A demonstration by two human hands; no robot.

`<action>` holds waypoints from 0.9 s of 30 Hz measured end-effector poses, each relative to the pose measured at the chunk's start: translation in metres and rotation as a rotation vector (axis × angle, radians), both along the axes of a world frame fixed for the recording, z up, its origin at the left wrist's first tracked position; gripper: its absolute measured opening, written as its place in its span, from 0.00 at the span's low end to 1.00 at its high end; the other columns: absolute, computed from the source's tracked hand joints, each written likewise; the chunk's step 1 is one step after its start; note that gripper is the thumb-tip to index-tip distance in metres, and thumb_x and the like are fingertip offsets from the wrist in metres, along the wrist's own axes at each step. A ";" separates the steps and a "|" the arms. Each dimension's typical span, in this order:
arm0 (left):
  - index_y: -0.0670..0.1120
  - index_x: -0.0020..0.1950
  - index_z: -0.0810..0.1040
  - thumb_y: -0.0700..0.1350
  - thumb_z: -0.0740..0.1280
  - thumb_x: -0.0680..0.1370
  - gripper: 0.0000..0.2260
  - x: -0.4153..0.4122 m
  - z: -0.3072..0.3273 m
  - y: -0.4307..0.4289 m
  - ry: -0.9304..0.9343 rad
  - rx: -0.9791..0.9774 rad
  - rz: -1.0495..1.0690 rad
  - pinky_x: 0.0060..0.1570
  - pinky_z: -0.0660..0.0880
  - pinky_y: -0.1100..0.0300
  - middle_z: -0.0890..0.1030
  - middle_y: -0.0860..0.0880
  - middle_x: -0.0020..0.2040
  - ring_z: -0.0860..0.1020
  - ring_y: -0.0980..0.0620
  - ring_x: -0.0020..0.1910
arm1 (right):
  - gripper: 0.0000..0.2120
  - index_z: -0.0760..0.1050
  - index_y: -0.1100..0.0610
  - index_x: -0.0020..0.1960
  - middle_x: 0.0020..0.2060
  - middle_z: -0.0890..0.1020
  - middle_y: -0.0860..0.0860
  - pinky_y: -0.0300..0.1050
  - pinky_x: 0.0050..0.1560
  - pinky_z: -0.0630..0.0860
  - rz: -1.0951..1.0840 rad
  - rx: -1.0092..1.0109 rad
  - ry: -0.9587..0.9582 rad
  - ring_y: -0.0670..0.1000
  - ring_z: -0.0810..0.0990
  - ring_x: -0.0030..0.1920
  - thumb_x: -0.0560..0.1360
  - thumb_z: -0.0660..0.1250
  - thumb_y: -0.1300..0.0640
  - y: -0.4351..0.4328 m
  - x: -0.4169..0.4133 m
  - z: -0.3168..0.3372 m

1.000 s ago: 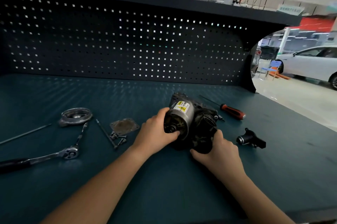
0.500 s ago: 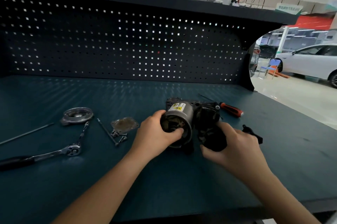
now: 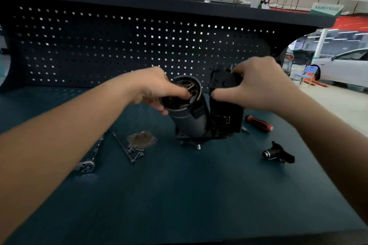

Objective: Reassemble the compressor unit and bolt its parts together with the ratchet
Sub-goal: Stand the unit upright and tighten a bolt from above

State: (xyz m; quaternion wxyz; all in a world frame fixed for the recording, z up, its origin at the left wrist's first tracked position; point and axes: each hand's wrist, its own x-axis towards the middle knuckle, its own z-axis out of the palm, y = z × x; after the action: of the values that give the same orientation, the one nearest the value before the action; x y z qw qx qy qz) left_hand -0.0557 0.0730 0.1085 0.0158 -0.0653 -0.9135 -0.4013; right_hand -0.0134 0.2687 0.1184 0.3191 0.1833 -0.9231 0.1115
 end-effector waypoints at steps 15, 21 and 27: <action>0.43 0.39 0.80 0.68 0.65 0.66 0.26 -0.081 0.007 0.008 0.186 -0.232 0.127 0.25 0.74 0.66 0.82 0.47 0.31 0.78 0.56 0.23 | 0.33 0.71 0.54 0.68 0.63 0.75 0.52 0.40 0.53 0.68 -0.031 -0.254 -0.259 0.53 0.73 0.62 0.70 0.66 0.36 0.028 -0.116 0.017; 0.45 0.37 0.78 0.65 0.66 0.68 0.22 -0.106 0.006 0.016 0.160 -0.150 0.108 0.22 0.70 0.68 0.80 0.50 0.30 0.76 0.58 0.20 | 0.25 0.73 0.51 0.65 0.59 0.77 0.50 0.39 0.53 0.74 0.066 -0.568 -0.259 0.50 0.75 0.58 0.71 0.67 0.41 0.030 -0.150 -0.009; 0.48 0.42 0.75 0.63 0.65 0.71 0.18 -0.121 0.006 0.041 0.088 -0.051 0.054 0.34 0.72 0.60 0.77 0.54 0.42 0.78 0.54 0.40 | 0.23 0.73 0.51 0.62 0.55 0.77 0.50 0.48 0.56 0.76 0.068 -0.824 -0.357 0.51 0.77 0.54 0.72 0.67 0.42 0.046 -0.167 -0.029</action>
State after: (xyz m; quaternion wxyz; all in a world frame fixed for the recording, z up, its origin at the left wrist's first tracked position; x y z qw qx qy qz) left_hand -0.1762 0.1136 0.1146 0.0653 -0.0587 -0.9232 -0.3742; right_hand -0.1806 0.3145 0.0894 0.1973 0.0489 -0.8359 0.5098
